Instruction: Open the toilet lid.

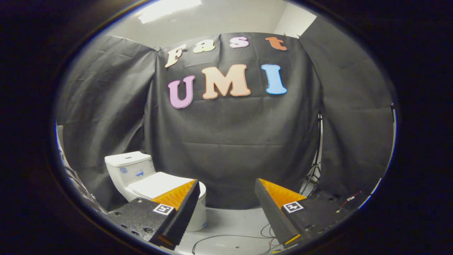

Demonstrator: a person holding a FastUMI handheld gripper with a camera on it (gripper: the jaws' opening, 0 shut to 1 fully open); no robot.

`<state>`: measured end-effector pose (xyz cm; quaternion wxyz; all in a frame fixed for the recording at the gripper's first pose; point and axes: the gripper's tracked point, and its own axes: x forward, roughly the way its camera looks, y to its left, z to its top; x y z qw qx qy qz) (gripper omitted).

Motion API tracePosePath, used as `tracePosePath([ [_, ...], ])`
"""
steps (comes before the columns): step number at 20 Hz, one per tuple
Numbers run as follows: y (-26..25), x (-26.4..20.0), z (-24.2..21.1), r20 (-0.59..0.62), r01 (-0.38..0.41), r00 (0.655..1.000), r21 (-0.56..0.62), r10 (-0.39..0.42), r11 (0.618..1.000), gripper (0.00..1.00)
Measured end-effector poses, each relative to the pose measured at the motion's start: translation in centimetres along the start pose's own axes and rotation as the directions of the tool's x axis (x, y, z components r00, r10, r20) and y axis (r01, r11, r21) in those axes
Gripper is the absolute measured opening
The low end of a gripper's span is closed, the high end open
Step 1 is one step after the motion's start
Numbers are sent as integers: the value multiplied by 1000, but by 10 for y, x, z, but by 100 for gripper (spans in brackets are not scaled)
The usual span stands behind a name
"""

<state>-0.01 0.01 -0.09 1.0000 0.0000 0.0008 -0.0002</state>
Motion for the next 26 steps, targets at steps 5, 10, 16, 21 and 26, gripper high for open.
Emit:
tracePosePath([
  [5, 0, 0, 1, 2, -2, 1000, 1, 2, 1000, 96],
  [10, 0, 2, 3, 6, 4, 1000, 2, -4, 1000, 93],
  [16, 6, 59, -12, -118, -16, 993, -9, 15, 1000, 88],
  [21, 43, 105, -4, -110, -156, 981, 23, 158, 987, 83],
  [26, 92, 125, 13, 6, -137, 991, 92, 137, 986, 79],
])
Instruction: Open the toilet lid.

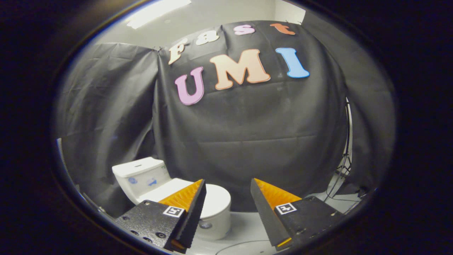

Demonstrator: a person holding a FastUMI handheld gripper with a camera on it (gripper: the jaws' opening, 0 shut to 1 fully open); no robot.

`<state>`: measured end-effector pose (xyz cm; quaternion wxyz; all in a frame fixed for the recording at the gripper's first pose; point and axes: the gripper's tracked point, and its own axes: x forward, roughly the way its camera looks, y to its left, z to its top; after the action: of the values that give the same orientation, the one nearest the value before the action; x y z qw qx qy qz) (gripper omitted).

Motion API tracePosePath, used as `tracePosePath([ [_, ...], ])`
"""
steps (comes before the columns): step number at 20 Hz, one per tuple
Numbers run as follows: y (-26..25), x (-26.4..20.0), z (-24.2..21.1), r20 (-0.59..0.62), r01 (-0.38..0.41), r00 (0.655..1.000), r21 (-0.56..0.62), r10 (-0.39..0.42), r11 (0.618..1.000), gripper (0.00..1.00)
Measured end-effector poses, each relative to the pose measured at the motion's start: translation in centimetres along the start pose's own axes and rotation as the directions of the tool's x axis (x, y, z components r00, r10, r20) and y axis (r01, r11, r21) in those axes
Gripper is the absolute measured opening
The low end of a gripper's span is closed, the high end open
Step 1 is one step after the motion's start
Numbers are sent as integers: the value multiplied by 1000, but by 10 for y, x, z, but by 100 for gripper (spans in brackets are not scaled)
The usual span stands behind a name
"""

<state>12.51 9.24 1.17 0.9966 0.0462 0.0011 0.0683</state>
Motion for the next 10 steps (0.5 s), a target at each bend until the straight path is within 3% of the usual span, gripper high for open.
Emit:
tracePosePath([
  [4, 46, 0, -13, 53, 28, 998, 58, -31, 998, 78],
  [10, 85, -17, -54, -13, 41, 999, 99, -40, 994, 78],
])
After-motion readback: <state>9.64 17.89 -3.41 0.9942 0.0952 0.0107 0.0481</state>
